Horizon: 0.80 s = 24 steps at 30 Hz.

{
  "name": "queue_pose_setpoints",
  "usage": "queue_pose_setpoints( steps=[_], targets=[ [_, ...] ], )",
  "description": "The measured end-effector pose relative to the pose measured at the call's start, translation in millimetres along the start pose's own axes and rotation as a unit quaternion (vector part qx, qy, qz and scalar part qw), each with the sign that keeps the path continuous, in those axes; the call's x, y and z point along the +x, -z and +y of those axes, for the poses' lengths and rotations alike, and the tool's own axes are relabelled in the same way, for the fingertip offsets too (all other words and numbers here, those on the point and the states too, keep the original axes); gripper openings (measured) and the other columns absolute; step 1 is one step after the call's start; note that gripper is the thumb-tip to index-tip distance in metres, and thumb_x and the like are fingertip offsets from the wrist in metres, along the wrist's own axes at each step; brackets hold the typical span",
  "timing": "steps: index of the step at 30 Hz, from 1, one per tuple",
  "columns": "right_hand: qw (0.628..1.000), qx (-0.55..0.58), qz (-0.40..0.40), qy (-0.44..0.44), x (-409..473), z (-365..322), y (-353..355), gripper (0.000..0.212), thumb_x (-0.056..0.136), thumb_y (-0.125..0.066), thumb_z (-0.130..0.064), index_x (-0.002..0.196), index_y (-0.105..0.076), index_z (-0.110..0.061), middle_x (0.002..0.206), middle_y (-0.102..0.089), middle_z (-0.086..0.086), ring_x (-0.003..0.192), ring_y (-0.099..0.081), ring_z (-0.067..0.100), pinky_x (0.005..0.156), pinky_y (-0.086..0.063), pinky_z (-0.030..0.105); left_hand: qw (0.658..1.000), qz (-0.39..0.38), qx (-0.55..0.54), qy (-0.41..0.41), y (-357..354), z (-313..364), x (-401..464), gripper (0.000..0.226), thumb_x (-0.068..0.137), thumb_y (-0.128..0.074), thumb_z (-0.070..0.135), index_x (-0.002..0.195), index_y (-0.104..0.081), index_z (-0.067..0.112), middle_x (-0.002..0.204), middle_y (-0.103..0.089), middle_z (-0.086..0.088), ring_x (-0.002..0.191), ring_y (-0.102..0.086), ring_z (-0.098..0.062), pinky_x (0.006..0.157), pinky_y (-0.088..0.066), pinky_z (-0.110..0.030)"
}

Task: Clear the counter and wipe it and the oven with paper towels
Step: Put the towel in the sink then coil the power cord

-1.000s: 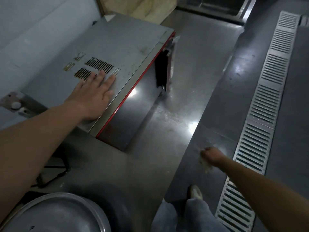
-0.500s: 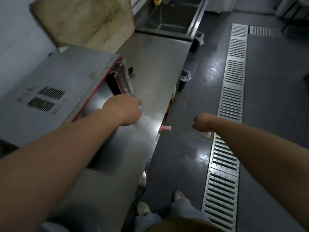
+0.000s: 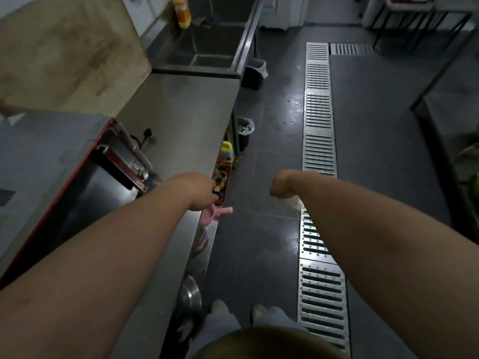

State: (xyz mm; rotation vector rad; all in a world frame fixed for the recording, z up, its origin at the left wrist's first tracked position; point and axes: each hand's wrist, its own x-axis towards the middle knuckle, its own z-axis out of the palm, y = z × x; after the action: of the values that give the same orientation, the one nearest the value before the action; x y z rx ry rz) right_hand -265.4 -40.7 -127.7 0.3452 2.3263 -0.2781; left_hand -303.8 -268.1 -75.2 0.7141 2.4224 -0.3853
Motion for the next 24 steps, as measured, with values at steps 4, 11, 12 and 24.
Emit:
queue_pose_setpoints(
  steps=[4, 11, 12, 24],
  targets=[
    [0.999, -0.048, -0.007, 0.012, 43, 13, -1, 0.063, 0.066, -0.042, -0.04, 0.117, -0.064, -0.01, 0.123, -0.062, 0.016, 0.105, -0.059, 0.034, 0.099, -0.048, 0.047, 0.999, 0.021, 0.012, -0.028, 15, 13, 28, 0.038, 0.099, -0.045, 0.044, 0.124, -0.062, 0.021, 0.117, -0.065, -0.003, 0.1, -0.061, -0.022, 0.082, -0.05, -0.034],
    [0.999, -0.018, 0.004, -0.03, 39, 0, 17, 0.054, 0.074, -0.044, -0.04, 0.112, -0.065, -0.008, 0.113, -0.065, 0.015, 0.093, -0.058, 0.031, 0.096, -0.051, 0.044, 0.995, 0.013, 0.05, -0.088, 11, 1, 87, 0.048, 0.094, -0.042, 0.051, 0.13, -0.06, 0.024, 0.125, -0.063, -0.003, 0.107, -0.06, -0.025, 0.088, -0.052, -0.041],
    [0.999, -0.003, -0.002, -0.044, 38, -4, 21, 0.047, 0.082, -0.046, -0.035, 0.113, -0.065, -0.005, 0.109, -0.063, 0.015, 0.093, -0.058, 0.031, 0.096, -0.05, 0.042, 0.994, 0.006, 0.057, -0.095, 10, -2, 96, 0.051, 0.091, -0.038, 0.053, 0.128, -0.061, 0.024, 0.125, -0.063, -0.002, 0.106, -0.06, -0.025, 0.088, -0.052, -0.04],
    [0.997, 0.048, 0.007, -0.057, 67, 24, 19, 0.037, 0.095, -0.046, -0.025, 0.123, -0.063, -0.007, 0.131, -0.059, 0.015, 0.117, -0.056, 0.032, 0.091, -0.042, 0.032, 0.995, 0.018, 0.001, -0.097, 18, -9, 167, 0.053, 0.091, -0.054, 0.036, 0.141, -0.046, 0.021, 0.135, -0.058, -0.006, 0.115, -0.058, -0.028, 0.092, -0.052, -0.041]
  ],
)
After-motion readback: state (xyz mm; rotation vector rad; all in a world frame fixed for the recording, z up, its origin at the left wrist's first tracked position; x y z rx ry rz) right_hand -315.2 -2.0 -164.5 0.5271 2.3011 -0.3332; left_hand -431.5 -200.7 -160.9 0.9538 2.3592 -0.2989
